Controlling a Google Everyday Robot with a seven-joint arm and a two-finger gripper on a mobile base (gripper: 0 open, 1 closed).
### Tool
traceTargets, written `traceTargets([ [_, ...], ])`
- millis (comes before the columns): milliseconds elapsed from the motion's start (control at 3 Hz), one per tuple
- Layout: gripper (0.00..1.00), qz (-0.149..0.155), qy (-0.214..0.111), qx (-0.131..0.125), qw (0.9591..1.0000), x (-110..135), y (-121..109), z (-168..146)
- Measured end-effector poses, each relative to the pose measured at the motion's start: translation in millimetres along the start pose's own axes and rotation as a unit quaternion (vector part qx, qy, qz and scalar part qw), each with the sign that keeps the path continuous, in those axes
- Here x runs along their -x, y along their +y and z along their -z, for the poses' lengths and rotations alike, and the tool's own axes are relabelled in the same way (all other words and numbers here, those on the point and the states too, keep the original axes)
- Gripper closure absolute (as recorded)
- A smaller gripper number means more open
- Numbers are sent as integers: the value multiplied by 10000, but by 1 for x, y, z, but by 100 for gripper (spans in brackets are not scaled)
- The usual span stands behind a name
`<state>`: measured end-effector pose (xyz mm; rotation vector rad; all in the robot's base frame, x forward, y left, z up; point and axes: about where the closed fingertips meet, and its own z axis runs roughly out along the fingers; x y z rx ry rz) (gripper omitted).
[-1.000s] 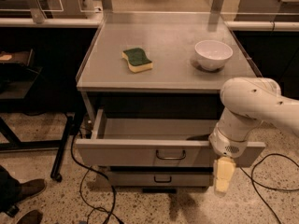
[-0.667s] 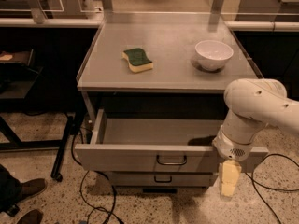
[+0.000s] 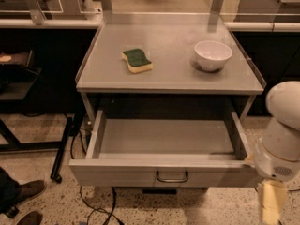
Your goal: Open top drawer
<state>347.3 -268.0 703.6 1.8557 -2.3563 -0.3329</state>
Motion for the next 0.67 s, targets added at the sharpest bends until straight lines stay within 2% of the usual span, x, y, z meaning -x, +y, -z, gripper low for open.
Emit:
traceTargets([
  [333,0,-219,-13,82,9997,-27,31,13],
  [667,0,-241,-9,91,9997,-30,35,14],
])
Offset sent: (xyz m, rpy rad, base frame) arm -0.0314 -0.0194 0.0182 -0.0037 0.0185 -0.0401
